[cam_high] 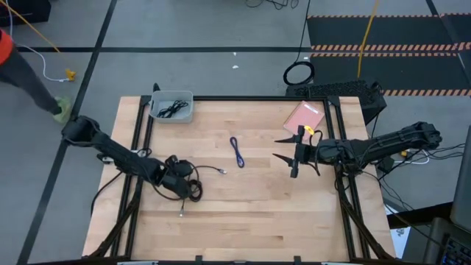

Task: Pick and place USB-C Cables
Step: Put the black charger cable into the white bin

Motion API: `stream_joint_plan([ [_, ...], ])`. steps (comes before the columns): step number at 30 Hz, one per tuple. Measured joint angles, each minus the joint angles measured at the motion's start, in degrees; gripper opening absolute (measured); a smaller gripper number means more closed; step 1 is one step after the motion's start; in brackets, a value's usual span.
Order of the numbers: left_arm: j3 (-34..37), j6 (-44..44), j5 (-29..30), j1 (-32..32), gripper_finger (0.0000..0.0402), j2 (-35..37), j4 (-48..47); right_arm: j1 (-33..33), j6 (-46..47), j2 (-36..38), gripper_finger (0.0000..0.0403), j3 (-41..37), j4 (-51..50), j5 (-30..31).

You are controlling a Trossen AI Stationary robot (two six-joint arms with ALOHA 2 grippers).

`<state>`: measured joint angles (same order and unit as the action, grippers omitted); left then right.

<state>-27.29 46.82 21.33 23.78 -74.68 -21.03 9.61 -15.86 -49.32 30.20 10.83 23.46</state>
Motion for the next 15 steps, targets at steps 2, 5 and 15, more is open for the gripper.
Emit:
stream_joint_plan([
  [2,-0.28,-0.89,-0.12,-0.69,0.0292,1.38,0.06,0.00,0.02,0.00,0.0208,0.00,0.00,0.00],
  [5,-0.33,-1.95,-0.62,-1.56,0.0292,3.79,0.04,0.00,0.04,0.00,0.0208,0.00,0.00,0.00],
  [15,-0.35,-1.91,-4.69,-2.45,0.0292,3.46,1.08,0.00,0.13,0.02,0.0208,0.00,-0.21,0.00],
])
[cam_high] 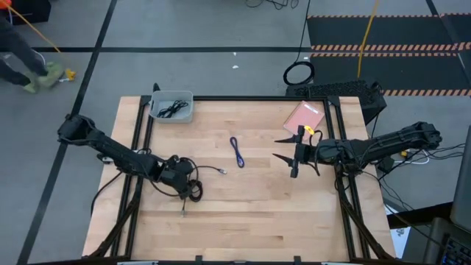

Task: Pick and place USB-C Cables
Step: Put the black charger cable into the white bin

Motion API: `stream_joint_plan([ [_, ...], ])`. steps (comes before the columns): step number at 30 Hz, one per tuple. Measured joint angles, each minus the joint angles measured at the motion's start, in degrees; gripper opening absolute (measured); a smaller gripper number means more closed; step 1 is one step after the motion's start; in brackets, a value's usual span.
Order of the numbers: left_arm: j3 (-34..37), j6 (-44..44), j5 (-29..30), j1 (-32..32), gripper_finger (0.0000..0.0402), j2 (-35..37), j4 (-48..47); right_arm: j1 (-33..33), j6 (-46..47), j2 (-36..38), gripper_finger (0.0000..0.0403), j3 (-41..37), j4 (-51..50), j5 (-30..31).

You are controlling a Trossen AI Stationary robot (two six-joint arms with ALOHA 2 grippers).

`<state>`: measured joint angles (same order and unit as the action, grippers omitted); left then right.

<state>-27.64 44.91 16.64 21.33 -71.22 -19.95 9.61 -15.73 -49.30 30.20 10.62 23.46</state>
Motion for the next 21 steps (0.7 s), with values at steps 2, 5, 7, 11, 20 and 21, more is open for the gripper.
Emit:
stream_joint_plan([
  [2,0.00,-0.07,0.15,0.01,0.0292,-1.48,0.02,0.00,0.02,0.00,0.0208,0.00,-0.12,0.00],
  [5,0.00,-0.24,0.19,0.01,0.0292,-3.89,-0.09,0.00,0.02,0.00,0.0208,0.00,-0.33,0.00],
  [7,0.00,0.27,0.31,0.01,0.0292,-5.04,0.38,0.00,0.02,0.00,0.0208,0.00,-0.29,0.00],
  [11,-0.23,0.83,0.20,0.01,0.0292,-6.62,0.63,0.00,0.02,0.00,0.0208,0.00,-0.42,0.00],
  [20,-0.09,-2.19,-0.60,-0.05,0.0274,-7.04,3.19,0.00,0.02,0.00,0.0208,0.00,-0.62,0.00],
  [21,-0.09,-2.21,-0.64,-0.05,0.0267,-7.04,3.29,0.00,0.02,0.00,0.0208,0.00,-0.62,0.00],
])
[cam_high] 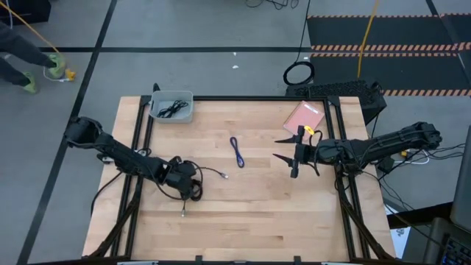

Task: Pick and place USB-C Cables
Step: Put the black charger cable into the white bin

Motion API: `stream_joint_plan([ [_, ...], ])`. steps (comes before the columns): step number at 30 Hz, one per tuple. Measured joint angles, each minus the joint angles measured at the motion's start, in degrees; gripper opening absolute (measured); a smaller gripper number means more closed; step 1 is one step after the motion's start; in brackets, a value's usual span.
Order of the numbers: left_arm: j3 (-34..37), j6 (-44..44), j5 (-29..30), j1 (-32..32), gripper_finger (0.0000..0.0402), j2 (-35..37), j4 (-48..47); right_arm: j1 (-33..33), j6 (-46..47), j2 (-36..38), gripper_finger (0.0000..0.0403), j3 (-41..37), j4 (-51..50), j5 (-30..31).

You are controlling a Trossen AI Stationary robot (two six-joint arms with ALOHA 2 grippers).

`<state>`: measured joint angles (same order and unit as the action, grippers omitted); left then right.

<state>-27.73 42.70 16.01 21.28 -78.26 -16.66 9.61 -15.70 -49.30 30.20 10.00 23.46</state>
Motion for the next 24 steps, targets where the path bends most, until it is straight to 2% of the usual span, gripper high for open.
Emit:
stream_joint_plan([
  [9,0.04,-2.63,-0.85,0.00,0.0159,-0.04,0.84,-0.02,0.02,0.00,0.0208,0.00,0.00,0.00],
  [17,0.11,-9.07,-0.85,0.09,0.0062,-0.15,3.56,0.00,0.02,0.00,0.0208,0.00,0.00,0.00],
  [20,0.11,-9.81,-0.72,-0.35,0.0041,-0.14,4.04,-0.01,0.02,0.00,0.0208,0.00,-0.01,0.00],
  [24,0.11,-10.59,-0.14,-1.06,0.0035,-0.13,4.38,0.00,0.00,0.00,0.0208,0.00,0.00,0.00],
])
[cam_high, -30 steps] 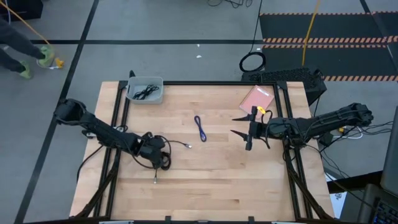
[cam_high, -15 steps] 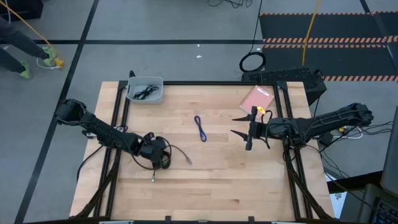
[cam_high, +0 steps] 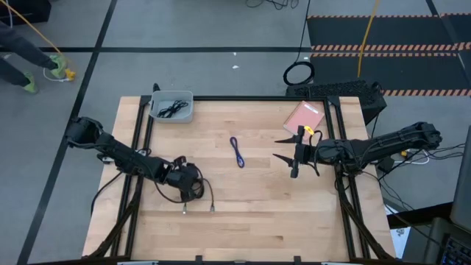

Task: Pick and place USB-C Cables
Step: Put the black charger cable into the white bin

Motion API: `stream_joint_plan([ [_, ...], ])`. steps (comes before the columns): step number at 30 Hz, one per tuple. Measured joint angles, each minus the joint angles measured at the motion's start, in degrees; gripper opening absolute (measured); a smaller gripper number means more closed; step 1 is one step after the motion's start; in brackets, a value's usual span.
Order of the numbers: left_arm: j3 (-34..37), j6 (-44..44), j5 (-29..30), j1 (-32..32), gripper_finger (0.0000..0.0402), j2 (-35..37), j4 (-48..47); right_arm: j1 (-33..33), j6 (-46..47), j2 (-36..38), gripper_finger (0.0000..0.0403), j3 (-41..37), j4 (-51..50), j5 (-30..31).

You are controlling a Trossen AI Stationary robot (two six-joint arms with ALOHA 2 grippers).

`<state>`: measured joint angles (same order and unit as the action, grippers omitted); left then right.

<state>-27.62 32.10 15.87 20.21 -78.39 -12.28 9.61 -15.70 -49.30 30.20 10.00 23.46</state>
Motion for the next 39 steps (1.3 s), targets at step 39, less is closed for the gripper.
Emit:
stream_joint_plan([
  [39,-30.26,-61.52,29.03,-30.91,0.0041,10.96,-42.15,-1.03,-4.53,-0.02,0.0208,0.00,-1.77,0.42],
])
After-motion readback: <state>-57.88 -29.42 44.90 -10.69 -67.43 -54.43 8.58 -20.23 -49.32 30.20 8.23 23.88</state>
